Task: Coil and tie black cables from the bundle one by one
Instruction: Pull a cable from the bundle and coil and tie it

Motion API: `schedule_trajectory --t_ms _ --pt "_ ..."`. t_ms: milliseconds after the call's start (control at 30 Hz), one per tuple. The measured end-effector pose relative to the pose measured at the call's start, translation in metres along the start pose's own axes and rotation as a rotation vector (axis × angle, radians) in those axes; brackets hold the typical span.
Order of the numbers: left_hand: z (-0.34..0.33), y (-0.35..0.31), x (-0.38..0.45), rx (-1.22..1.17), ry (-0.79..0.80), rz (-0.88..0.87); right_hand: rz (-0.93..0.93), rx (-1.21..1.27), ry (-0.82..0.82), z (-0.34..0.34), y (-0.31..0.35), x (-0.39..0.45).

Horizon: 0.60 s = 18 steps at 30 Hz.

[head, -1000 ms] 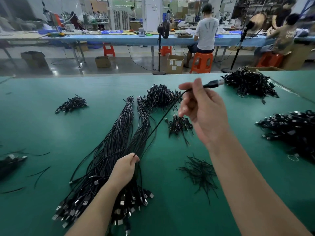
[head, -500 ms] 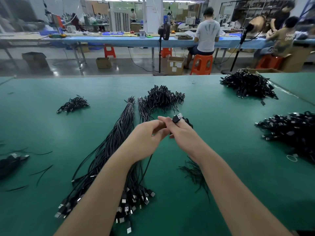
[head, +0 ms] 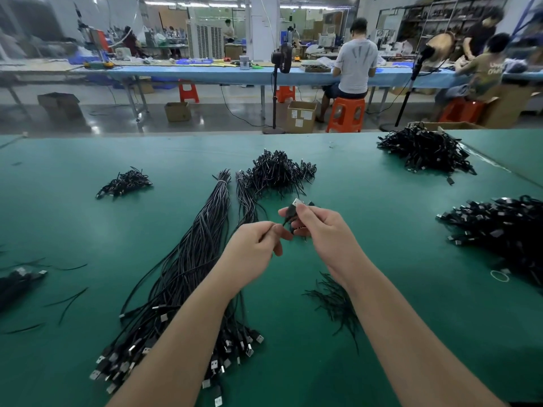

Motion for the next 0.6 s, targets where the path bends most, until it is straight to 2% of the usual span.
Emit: schedule_trajectory --t_ms 133,333,467,533,600 --pt "-0.009 0.0 -0.002 -0.152 0.103 0.039 -0.015 0.12 0.003 -0.001 0.0 -0.001" --pt "-0.013 -0.004 -0.007 -0.27 0.183 0.069 0.0 0.083 0.029 0.0 -0.005 -0.001" --pt "-0.009 -0.005 -0.009 -0.24 0.073 0.051 -0.04 0.079 0.012 0.001 -0.011 0.001" --pt "-0.003 -0.007 -0.009 -0.255 -0.048 0.02 -0.173 0.052 0.006 0.002 -0.018 -0.001" --pt "0.003 -0.012 -0.01 -0.307 -0.148 -0.047 -0.399 0.031 0.167 -0.005 -0.033 -0.009"
Point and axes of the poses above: each hand's wrist, its own x-axis towards the middle knuckle, its own z-axis out of the back of the hand, y = z × x, the point moved 4 cm from there along x, towards the middle knuckle, and after that the axes turned 4 degrees about y, right-handed, at the moved point
